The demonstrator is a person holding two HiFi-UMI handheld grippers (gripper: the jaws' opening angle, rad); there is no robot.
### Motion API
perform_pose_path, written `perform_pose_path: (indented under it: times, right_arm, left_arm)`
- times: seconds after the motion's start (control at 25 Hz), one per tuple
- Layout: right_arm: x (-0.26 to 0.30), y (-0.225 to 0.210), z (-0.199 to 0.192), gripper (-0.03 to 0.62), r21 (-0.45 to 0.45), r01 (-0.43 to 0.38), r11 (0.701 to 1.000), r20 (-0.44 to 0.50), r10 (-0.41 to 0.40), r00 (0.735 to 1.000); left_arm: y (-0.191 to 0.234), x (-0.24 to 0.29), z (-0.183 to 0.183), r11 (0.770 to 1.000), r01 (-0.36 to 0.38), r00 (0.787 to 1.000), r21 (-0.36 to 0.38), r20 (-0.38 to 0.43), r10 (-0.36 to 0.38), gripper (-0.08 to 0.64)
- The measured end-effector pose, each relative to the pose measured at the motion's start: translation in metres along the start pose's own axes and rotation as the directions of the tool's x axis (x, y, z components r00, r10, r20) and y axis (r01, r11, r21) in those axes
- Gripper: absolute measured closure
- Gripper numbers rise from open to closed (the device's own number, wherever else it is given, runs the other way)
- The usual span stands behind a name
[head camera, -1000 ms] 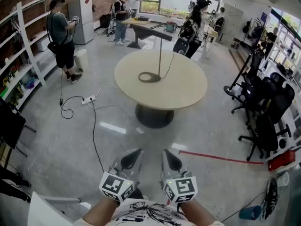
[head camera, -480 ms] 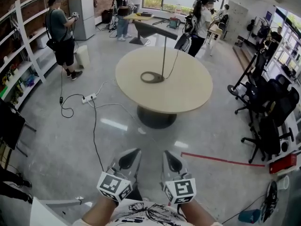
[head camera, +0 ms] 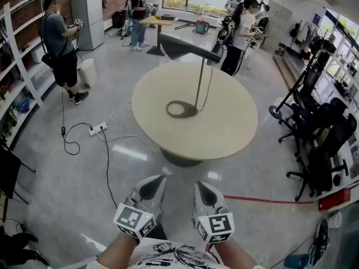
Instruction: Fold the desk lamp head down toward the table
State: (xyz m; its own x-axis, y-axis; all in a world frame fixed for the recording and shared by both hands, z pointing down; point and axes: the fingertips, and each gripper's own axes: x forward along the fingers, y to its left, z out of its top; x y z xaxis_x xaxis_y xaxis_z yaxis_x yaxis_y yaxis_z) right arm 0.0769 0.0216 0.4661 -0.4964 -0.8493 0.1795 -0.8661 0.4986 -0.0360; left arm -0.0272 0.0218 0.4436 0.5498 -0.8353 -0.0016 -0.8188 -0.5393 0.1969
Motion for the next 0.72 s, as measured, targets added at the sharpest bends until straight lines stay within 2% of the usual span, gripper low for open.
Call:
perform_pose_path:
  times: [0.32, 0.52, 0.72]
  right_arm:
    - [0.109, -0.043, 0.033, 0.583, 0.015, 0.091, 0.996, 0.009, -0.091, 0.996]
    - [0.159, -0.061, 0.049, 0.583, 0.035, 0.124, 0.992, 0.021, -0.125, 0.992]
    - [0.194, -0.078, 0.056, 0.583, 0.039, 0.128, 0.991, 0.025, -0.129, 0.991]
  left_arm:
    - [0.092, 0.075, 0.030, 0.998, 0.057, 0.998, -0.002, -0.008, -0.057, 0.554]
    - [0.131, 0.108, 0.039, 0.997, 0.078, 0.997, 0.002, -0.016, -0.078, 0.555]
    - [0.155, 0.134, 0.036, 0.998, 0.068, 0.997, -0.010, -0.033, -0.068, 0.555]
